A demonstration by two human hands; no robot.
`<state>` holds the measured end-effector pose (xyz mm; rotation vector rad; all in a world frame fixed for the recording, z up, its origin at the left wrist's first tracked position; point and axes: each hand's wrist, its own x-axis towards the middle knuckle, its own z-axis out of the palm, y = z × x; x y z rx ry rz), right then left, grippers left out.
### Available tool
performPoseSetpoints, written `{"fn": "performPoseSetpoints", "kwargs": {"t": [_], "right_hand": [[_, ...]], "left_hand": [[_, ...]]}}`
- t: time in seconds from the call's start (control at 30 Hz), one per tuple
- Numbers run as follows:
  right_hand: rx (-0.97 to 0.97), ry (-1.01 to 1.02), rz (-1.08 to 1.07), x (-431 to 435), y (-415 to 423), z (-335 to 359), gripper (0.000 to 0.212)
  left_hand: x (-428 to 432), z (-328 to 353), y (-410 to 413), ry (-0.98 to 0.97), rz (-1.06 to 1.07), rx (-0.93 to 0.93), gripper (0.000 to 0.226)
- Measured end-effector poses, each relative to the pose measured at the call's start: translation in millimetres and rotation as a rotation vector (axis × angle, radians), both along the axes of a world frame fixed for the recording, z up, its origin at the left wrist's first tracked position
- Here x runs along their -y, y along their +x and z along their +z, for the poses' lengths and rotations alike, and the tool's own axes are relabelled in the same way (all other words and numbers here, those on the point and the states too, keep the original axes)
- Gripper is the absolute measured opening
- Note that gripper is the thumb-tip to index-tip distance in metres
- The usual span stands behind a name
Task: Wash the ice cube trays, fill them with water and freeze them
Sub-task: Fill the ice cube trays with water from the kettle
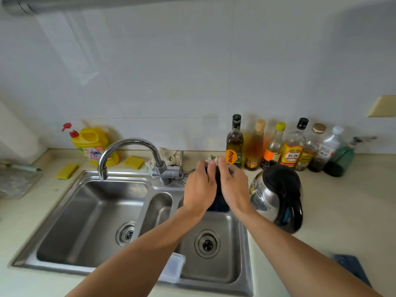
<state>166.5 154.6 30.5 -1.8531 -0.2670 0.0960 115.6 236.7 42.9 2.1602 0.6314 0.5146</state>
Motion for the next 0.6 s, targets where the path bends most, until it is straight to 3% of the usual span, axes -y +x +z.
{"fn": "performPoseSetpoints", "kwargs": {"t": [0.13,0.4,0.6], "right_hand": [[0.093,0.150,-0.026,-14,-4,12,0.052],[0.141,0.296,-0.060,-27,-4,31,0.065],[-0.032,0.142,0.081,-24,9,27,0.068]], "left_hand": [[-18,10,-1,0.121,-0.072,0.098,0.043],[-40,29,8,0.309,-0.168,0.184,0.054],[-59,29,22,0.364,-0.210,0.070,0.051]]}}
